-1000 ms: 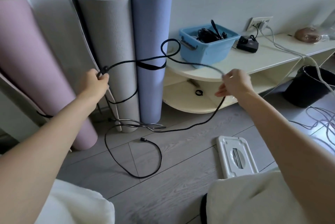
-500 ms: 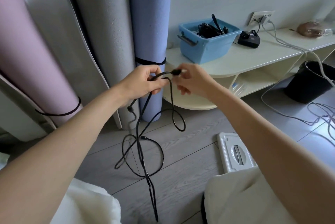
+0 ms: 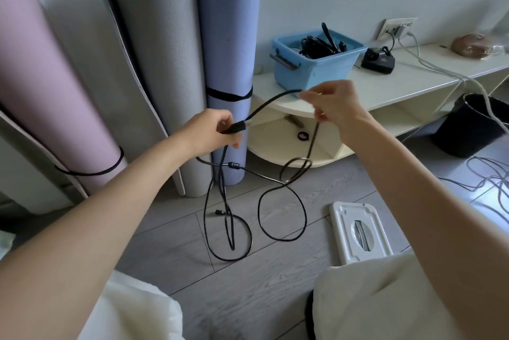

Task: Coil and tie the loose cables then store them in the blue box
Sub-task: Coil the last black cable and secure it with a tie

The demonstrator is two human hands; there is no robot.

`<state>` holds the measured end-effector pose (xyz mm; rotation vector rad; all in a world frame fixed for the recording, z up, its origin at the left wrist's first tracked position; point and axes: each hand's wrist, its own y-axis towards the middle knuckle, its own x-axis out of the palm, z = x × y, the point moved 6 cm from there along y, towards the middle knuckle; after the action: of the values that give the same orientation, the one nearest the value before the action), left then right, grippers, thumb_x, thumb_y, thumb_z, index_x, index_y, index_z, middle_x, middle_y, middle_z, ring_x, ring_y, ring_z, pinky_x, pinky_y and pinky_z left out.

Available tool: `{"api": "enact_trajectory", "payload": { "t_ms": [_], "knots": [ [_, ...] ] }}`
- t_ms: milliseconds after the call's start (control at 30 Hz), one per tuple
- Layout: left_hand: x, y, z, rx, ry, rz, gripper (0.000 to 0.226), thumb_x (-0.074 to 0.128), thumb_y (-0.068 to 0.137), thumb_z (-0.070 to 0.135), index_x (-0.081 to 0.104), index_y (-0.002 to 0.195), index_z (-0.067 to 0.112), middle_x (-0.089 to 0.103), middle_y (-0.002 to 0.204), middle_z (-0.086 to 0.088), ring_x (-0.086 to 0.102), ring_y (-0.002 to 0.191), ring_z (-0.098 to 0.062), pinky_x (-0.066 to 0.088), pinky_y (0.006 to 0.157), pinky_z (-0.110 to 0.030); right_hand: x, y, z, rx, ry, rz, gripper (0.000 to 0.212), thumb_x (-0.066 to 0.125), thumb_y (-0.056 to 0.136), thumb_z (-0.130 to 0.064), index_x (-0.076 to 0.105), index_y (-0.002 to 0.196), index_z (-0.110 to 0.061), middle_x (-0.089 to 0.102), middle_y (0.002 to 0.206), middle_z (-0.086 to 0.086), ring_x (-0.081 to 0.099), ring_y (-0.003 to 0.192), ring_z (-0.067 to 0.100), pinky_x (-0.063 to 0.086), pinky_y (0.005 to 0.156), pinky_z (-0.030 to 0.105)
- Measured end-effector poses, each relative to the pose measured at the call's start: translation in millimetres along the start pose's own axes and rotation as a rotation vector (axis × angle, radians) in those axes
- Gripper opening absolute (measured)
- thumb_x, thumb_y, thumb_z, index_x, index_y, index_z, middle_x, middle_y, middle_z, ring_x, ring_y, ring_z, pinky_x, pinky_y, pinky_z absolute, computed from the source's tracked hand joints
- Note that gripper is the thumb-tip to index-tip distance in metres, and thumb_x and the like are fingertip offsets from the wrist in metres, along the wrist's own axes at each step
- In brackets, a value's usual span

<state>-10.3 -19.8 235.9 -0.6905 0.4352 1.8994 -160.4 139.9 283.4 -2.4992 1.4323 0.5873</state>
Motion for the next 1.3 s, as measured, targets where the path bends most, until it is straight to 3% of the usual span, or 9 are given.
{"api": "enact_trajectory", "payload": {
  "t_ms": [167, 267, 400, 533, 633, 767, 1000, 1200, 1300],
  "knots": [
    [-21.9, -2.7, -18.6, -0.181, 0.092, 0.302, 0.030, 0.061, 0.089, 0.027, 0.048, 0.063, 0.019, 0.062, 0.061, 0.015, 0.042, 0.048, -0.005, 0.030, 0.050, -0.023, -22.0, 6.0, 2.0, -0.073, -0.120, 0.186, 0.011, 0.064, 0.087, -0.020, 0.062, 0.087, -0.010, 0.050, 0.060, 0.000, 0.045, 0.052, 0.010, 0.040, 0.053, 0.019],
    [-35.8, -4.7, -17.3, -0.197, -0.181, 0.445, 0.034, 0.062, 0.089, 0.029, 0.049, 0.061, 0.016, 0.052, 0.048, 0.010, 0.039, 0.044, -0.009, 0.030, 0.049, -0.023, -5.0, 8.3, 18.7, 0.015, -0.537, -0.082, 0.012, 0.064, 0.087, -0.017, 0.064, 0.087, -0.005, 0.053, 0.060, 0.000, 0.047, 0.052, 0.010, 0.040, 0.050, 0.019],
    [-19.1, -7.3, 7.5, -0.220, -0.532, 0.274, 0.031, 0.053, 0.094, 0.029, 0.045, 0.068, 0.015, 0.040, 0.057, 0.002, 0.024, 0.033, -0.001, 0.018, 0.034, -0.012, 31.6, -13.3, 38.1, 0.147, -0.755, -0.588, 0.028, 0.052, 0.090, -0.003, 0.057, 0.117, -0.009, 0.065, 0.080, 0.008, 0.057, 0.057, 0.015, 0.047, 0.051, 0.019],
    [-2.8, -6.8, 31.5, -0.185, -0.780, 0.054, 0.040, 0.043, 0.096, 0.044, 0.050, 0.071, 0.014, 0.042, 0.052, 0.005, 0.023, 0.038, -0.004, 0.018, 0.032, -0.012, 56.8, -23.5, 3.5, -0.085, -0.457, -0.569, 0.040, 0.059, 0.088, -0.009, 0.053, 0.127, -0.013, 0.064, 0.101, 0.004, 0.059, 0.083, 0.016, 0.051, 0.078, 0.026],
    [2.3, -6.9, 49.5, -0.122, -0.985, -0.040, 0.042, 0.036, 0.098, 0.044, 0.050, 0.073, 0.013, 0.042, 0.051, 0.005, 0.024, 0.041, -0.005, 0.017, 0.033, -0.013, 85.0, -49.1, -8.5, -0.143, -0.329, -0.773, 0.048, 0.068, 0.083, -0.024, 0.053, 0.128, -0.018, 0.058, 0.121, -0.005, 0.055, 0.110, 0.010, 0.042, 0.095, 0.023],
    [1.4, -9.0, 57.0, -0.103, -1.139, -0.079, 0.038, 0.036, 0.098, 0.043, 0.047, 0.075, 0.016, 0.041, 0.053, 0.005, 0.026, 0.039, -0.003, 0.019, 0.032, -0.012, 115.5, -64.5, 1.4, -0.200, -0.462, -0.899, 0.032, 0.061, 0.085, -0.028, 0.063, 0.104, -0.003, 0.062, 0.111, 0.017, 0.055, 0.106, 0.034, 0.042, 0.101, 0.047],
    [29.2, -44.2, 36.0, -0.326, -0.619, -0.678, 0.039, 0.038, 0.092, 0.044, 0.050, 0.076, 0.011, 0.046, 0.056, 0.003, 0.023, 0.032, 0.002, 0.006, 0.036, -0.011, 86.1, -34.1, 11.8, -0.232, -0.652, -0.741, 0.036, 0.075, 0.074, -0.040, 0.052, 0.054, -0.020, 0.046, 0.053, -0.004, 0.036, 0.053, 0.012, 0.029, 0.054, 0.025],
    [30.5, -52.4, 7.7, -0.501, -0.392, -0.711, 0.044, 0.034, 0.097, 0.043, 0.054, 0.084, 0.005, 0.071, 0.082, -0.012, 0.047, 0.037, -0.005, 0.021, 0.027, -0.009, 68.4, -16.7, 7.8, -0.238, -0.637, -0.624, 0.041, 0.077, 0.070, -0.043, 0.052, 0.055, -0.014, 0.043, 0.045, -0.004, 0.035, 0.041, 0.009, 0.026, 0.044, 0.016],
    [24.1, -61.4, -21.2, -0.601, -0.229, -0.726, 0.051, 0.029, 0.099, 0.044, 0.058, 0.093, 0.003, 0.071, 0.106, -0.012, 0.071, 0.069, -0.024, 0.026, 0.032, -0.011, 44.8, -1.7, 11.5, -0.178, -0.544, -0.522, 0.040, 0.077, 0.070, -0.039, 0.051, 0.055, -0.013, 0.040, 0.049, 0.001, 0.031, 0.046, 0.012, 0.026, 0.046, 0.019]
  ]
}}
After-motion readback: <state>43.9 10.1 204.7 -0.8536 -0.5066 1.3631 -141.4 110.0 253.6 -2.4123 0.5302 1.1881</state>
